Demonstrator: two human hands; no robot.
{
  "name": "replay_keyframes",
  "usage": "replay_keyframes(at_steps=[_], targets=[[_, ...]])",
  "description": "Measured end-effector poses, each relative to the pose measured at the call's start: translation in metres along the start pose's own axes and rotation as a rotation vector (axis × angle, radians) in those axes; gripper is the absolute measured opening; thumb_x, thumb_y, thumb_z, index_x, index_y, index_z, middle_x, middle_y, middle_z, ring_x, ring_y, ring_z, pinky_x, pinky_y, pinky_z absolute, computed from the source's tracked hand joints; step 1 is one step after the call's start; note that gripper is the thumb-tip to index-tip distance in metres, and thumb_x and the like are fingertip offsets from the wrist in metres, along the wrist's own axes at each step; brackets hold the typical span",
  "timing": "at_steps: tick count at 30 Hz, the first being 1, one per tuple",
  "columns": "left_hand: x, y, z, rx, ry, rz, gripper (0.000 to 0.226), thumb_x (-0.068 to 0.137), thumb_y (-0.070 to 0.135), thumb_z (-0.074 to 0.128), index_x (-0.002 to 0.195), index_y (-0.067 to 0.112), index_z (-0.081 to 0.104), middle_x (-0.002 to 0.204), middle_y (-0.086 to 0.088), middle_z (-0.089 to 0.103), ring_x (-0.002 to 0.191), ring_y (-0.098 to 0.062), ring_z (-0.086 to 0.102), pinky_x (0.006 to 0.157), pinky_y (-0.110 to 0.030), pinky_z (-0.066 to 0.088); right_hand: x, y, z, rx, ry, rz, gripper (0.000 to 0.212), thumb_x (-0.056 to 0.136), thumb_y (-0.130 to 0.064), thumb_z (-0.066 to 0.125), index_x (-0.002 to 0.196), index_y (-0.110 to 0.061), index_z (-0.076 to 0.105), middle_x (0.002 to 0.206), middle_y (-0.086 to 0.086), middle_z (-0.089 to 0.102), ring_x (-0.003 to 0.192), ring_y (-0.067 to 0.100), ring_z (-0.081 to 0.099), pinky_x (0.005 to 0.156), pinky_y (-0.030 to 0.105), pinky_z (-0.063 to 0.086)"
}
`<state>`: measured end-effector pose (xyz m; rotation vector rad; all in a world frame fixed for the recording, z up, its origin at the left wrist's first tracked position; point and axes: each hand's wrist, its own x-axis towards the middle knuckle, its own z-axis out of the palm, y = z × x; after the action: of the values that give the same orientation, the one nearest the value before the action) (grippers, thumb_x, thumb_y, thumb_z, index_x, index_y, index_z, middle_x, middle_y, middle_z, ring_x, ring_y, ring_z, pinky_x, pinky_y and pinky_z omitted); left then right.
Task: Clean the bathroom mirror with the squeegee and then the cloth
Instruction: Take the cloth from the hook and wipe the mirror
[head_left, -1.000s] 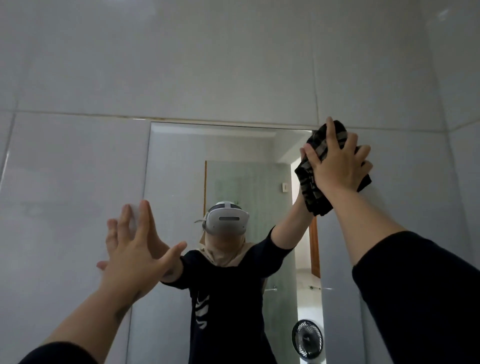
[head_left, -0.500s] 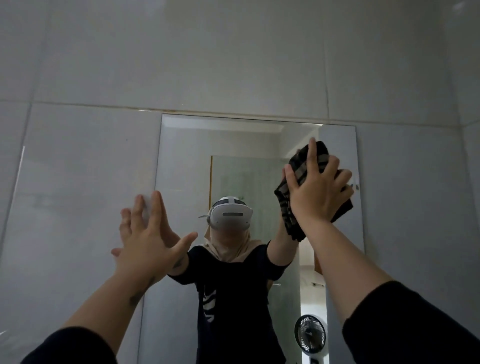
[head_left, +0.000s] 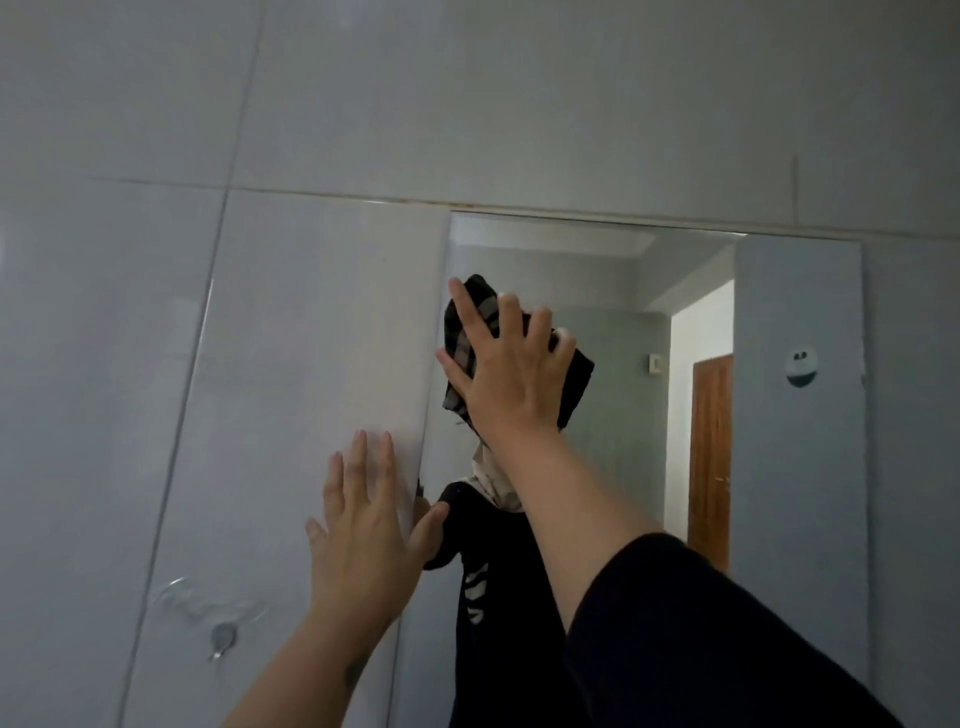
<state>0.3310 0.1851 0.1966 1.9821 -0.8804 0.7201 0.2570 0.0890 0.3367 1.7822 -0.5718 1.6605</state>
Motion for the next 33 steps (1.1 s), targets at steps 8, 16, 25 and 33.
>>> replay_keyframes(at_steps=[8,16,25,33], targets=[[-0.015,-0.008,0.013,-0.116,-0.021,-0.069,0.089,0.086,0.064,0.036,0.149,0.024,-0.013,0.158,0.007,-0.022,0.145,-0.019,-0.018,0.113,-0.059,0.017,-0.053,-0.014,-0.001,0.022,-0.068,-0.197,0.066,0.086,-0.059,0.049,0.145,-0.039,0.028,0.123,0.007,0.051,0.096,0.03,0.048,0.082,0.047,0.039],[-0.014,-0.008,0.013,-0.153,-0.044,-0.078,0.087,0.088,0.062,0.039,0.149,0.028,-0.013,0.156,0.011,-0.025,0.144,-0.017,-0.022,0.113,-0.057,0.015,-0.08,0.048,-0.011,-0.057,-0.092,-0.096,0.065,0.087,-0.06,0.041,0.145,-0.041,0.023,0.126,0.01,0.05,0.099,0.032,0.044,0.083,0.046,0.039],[-0.012,-0.011,0.02,-0.123,-0.03,-0.087,0.087,0.087,0.063,0.038,0.149,0.029,-0.012,0.157,0.011,-0.023,0.145,-0.017,-0.021,0.116,-0.053,0.01,-0.105,0.145,-0.03,-0.134,-0.116,0.199,0.065,0.087,-0.064,0.046,0.145,-0.039,0.029,0.125,0.015,0.049,0.096,0.035,0.046,0.081,0.047,0.04],[-0.01,-0.01,0.019,-0.089,-0.034,-0.091,0.088,0.087,0.058,0.044,0.151,0.026,-0.007,0.159,0.006,-0.019,0.146,-0.025,-0.016,0.117,-0.049,0.002,-0.138,0.225,-0.041,-0.149,-0.079,0.506,0.065,0.088,-0.065,0.039,0.145,-0.039,0.023,0.124,0.019,0.049,0.096,0.038,0.047,0.079,0.047,0.04]])
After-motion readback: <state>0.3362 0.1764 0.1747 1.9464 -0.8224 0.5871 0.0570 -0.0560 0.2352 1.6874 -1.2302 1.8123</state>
